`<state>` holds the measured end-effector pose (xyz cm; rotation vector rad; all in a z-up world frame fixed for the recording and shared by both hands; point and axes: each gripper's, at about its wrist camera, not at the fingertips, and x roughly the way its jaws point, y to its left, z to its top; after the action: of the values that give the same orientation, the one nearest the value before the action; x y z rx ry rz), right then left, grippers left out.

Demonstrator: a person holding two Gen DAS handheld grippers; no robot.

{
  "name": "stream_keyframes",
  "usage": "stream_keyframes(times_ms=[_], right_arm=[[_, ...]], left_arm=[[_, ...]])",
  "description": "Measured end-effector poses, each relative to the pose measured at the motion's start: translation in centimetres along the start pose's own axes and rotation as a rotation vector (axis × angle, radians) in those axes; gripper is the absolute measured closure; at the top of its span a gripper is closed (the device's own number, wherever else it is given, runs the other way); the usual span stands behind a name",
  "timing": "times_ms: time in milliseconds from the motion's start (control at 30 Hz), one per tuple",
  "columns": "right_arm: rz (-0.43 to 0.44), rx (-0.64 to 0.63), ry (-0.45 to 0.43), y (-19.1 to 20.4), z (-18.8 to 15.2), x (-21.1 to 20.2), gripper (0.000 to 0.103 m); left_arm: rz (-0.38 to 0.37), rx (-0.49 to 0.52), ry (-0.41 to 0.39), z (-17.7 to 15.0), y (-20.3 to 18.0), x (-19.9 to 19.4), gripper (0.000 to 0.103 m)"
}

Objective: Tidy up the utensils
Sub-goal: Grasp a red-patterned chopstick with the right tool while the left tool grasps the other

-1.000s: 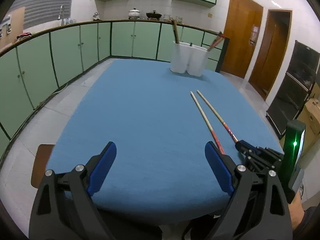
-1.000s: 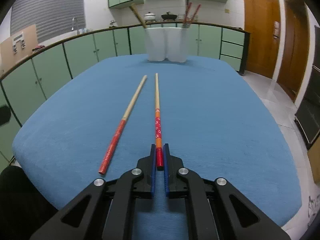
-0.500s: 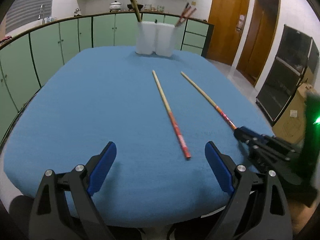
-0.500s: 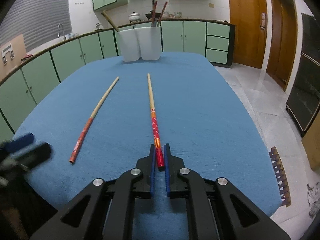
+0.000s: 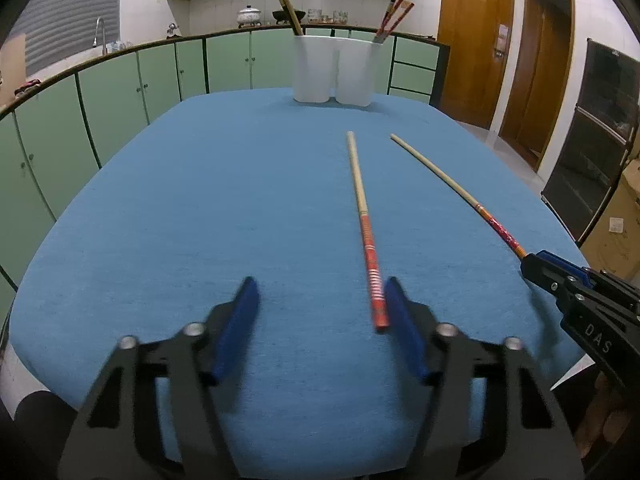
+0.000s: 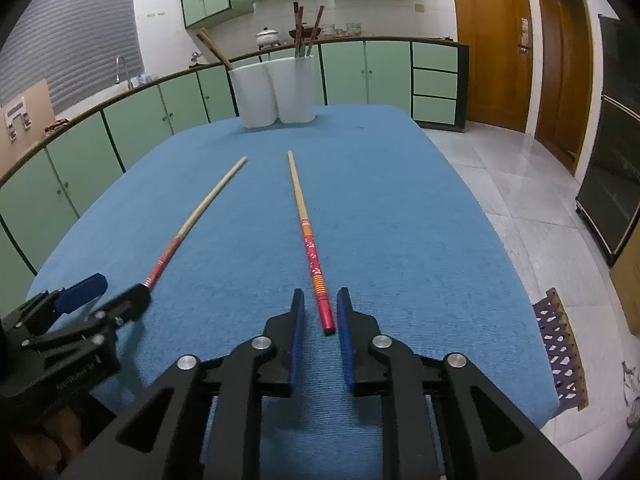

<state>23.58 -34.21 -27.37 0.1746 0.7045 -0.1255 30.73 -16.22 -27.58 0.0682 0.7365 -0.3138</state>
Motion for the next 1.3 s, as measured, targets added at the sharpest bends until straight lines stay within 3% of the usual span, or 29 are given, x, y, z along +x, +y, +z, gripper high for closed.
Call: stream_keyframes(times_ms=[33, 100, 167, 367, 500, 567, 700, 800, 967, 1033, 1067, 1100, 1300], right_arm=[[0.0, -0.006, -0.001, 0.1, 0.0, 0.0, 0.084], [-0.003, -0.036, -0.002, 0.9, -0.1, 0.1, 0.084], [0.006, -0.076, -0.002, 1.9, -0.2, 0.2, 0.09], [0.036, -0.149, -0.01, 4.4, -0.3, 0.1, 0.093], [0.014, -0.139, -0.009, 4.0, -0.1, 0.1, 0.093], [0.003, -0.124, -0.004, 3.5, -0.2, 0.1, 0.092], [-0.007, -0.082, 0.004, 2.5, -0.1, 0.1, 0.092], [-0.01, -0.08, 0.004, 2.4, -0.2, 0.1, 0.091], [-0.009, -0.079, 0.004, 2.4, -0.1, 0.1, 0.091], [-0.011, -0.08, 0.004, 2.4, -0.2, 0.1, 0.091], [-0.012, -0.081, 0.003, 2.4, -0.1, 0.2, 0.091], [-0.012, -0.081, 0.002, 2.4, -0.1, 0.2, 0.091], [-0.016, -0.081, -0.002, 2.6, -0.1, 0.5, 0.091]], left_arm=[[-0.005, -0.005, 0.0, 0.1, 0.5, -0.1, 0.057], [-0.016, -0.009, 0.001, 0.2, 1.3, -0.3, 0.076], [-0.012, -0.02, 0.002, 0.3, 2.2, -0.5, 0.083], [0.052, -0.086, -0.003, 0.1, 5.2, -1.8, 0.082], [0.064, -0.069, -0.009, 0.2, 6.0, -2.5, 0.082], [0.048, -0.057, -0.009, 0.2, 6.3, -2.7, 0.081], [-0.064, -0.032, 0.003, 0.6, 6.0, -2.4, 0.064], [-0.092, 0.042, -0.007, 0.6, 4.8, -2.3, 0.058], [-0.123, 0.139, 0.05, 1.3, 3.5, 0.5, 0.057], [-0.135, 0.145, 0.042, 1.4, 3.5, 0.8, 0.076], [-0.141, 0.137, 0.039, 1.4, 3.7, 0.9, 0.09], [-0.143, 0.107, 0.036, 1.4, 4.0, 1.0, 0.095], [-0.007, -0.108, 0.016, 0.4, 6.2, 0.4, 0.098]])
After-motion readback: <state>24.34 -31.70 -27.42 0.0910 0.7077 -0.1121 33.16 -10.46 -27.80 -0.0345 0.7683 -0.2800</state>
